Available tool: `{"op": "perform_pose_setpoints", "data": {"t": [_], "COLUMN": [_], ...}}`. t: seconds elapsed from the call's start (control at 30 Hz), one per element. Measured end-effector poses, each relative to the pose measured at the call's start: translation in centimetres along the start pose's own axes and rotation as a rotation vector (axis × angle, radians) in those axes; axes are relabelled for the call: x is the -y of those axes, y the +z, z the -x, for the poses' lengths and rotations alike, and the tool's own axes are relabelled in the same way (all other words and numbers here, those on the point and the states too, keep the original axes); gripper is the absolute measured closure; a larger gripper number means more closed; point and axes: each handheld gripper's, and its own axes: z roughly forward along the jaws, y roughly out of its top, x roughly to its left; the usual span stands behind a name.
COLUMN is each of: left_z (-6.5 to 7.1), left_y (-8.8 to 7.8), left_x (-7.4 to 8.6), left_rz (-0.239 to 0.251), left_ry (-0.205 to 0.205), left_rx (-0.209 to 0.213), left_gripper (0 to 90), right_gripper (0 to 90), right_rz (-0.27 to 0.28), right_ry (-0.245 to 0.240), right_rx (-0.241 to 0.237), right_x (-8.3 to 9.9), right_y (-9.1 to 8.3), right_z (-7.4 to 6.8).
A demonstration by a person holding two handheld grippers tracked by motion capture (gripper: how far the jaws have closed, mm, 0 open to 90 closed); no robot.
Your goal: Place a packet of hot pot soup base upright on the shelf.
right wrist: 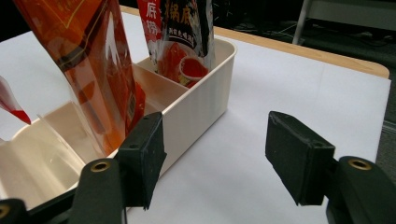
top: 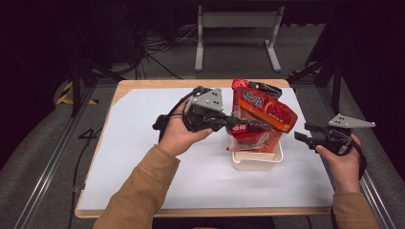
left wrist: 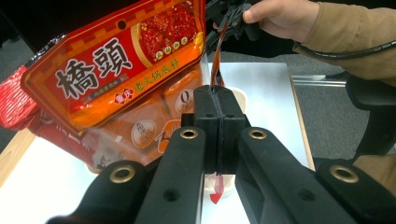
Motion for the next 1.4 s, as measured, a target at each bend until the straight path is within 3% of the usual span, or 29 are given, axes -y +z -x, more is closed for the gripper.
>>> {"op": "perform_pose_setpoints", "data": {"t": [0.27, 0.5, 1.4], "left_z": [0.0, 0.0, 0.3], "left_y": [0.9, 2.3, 6.3], "left_x": [-0.2, -0.1, 1.0], "left_rz": [0.014, -0.009, -0.028], "left_ry": [0.007, 0.013, 0.0], "left_rx": [0.011, -0.003, 0.066], "left_gripper": [90.0, 90.0, 90.0], "right_gripper": [38.0, 38.0, 37.6], "right_rz": [-0.002, 0.002, 0.001], "right_ry": [0.005, 0.013, 0.021], "right_rx": [-0.003, -0.006, -0.013], "right_x": [0.1, 0.2, 0.3], "right_y": [0.1, -0.1, -0.1], "right_z": [0.0, 0.0, 0.1]}}
